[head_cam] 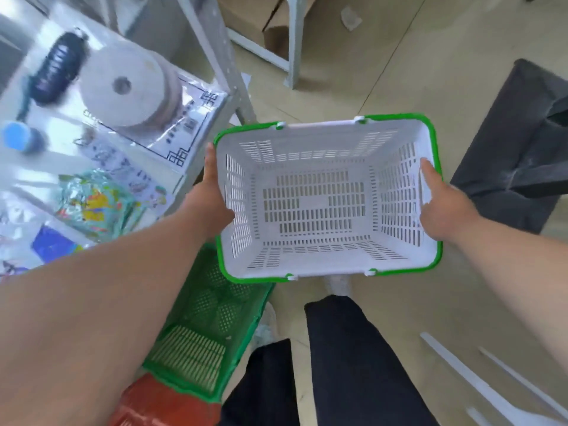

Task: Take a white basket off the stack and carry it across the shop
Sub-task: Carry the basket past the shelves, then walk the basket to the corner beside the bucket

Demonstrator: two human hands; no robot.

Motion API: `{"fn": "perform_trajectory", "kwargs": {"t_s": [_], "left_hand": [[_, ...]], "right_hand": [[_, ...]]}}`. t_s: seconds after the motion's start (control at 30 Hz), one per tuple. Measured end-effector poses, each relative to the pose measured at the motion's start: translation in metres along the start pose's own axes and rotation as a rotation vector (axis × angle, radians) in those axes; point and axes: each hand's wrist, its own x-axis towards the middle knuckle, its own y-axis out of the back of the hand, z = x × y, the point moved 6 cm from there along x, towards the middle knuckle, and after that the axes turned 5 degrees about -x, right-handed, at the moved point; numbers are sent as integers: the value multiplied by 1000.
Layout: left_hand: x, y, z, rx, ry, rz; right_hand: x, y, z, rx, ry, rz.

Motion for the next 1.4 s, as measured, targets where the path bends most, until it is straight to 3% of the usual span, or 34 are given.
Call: {"fn": "perform_trajectory", "kwargs": {"t_s": [0.1, 0.2, 0.5, 0.9, 1.2, 1.4], "left_hand": [[-50, 17, -41, -87, -12, 126], [-93, 13, -90, -183, 97, 197], [-209, -54, -212, -436, 367, 346], [-322, -157, -401, -601, 653, 470], [-329, -214, -486, -832, 710, 343], [-288, -250, -515, -765, 693, 306]], "right_hand": [[-36, 8, -40, -22, 93, -7], [-53, 0, -72, -76, 203, -35], [-78, -44, -168, -351, 501, -94], [-165, -204, -287, -520, 755, -148], [-202, -290, -318, -518, 754, -124], [-178, -329, -329, -595, 755, -87]]}}
